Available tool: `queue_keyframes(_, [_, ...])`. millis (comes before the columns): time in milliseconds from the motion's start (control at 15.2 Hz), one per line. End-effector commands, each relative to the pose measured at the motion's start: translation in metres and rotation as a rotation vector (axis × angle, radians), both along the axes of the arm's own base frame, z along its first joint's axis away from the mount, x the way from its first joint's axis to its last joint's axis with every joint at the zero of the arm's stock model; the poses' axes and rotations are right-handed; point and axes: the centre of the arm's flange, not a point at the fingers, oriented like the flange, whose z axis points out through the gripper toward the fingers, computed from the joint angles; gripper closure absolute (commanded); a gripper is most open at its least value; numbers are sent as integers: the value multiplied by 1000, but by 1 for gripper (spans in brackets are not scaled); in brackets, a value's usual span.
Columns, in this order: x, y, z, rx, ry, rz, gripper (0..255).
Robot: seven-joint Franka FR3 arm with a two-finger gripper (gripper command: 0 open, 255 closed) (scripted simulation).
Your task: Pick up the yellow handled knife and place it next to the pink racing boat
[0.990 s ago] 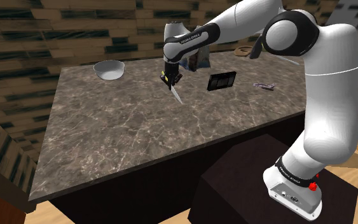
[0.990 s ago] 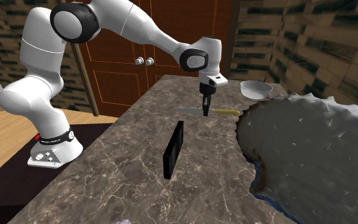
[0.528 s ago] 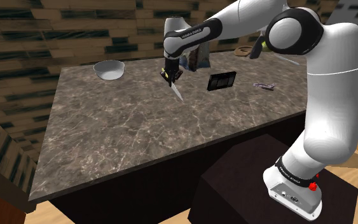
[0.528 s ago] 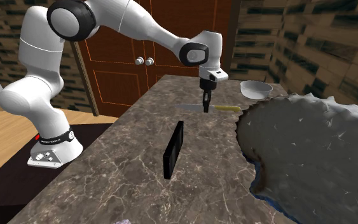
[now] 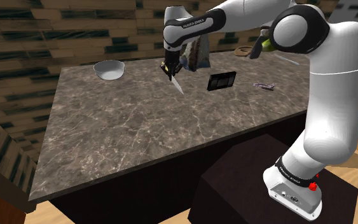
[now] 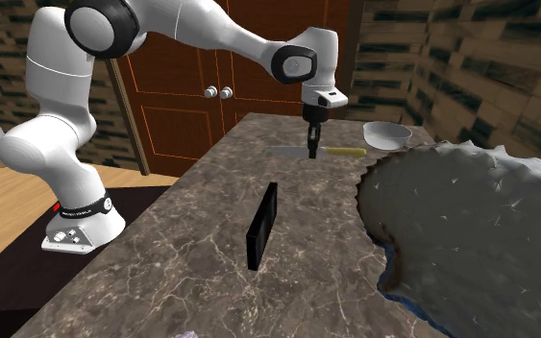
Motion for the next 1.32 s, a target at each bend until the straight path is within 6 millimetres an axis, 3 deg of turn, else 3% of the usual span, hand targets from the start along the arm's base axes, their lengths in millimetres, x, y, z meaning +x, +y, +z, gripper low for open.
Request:
queue_keyframes(0, [0,0,12,0,0,0,255])
queue_keyframes(660, [0,0,61,0,0,0,255])
queue_keyframes(1254, [-31,-115,62,0,0,0,255])
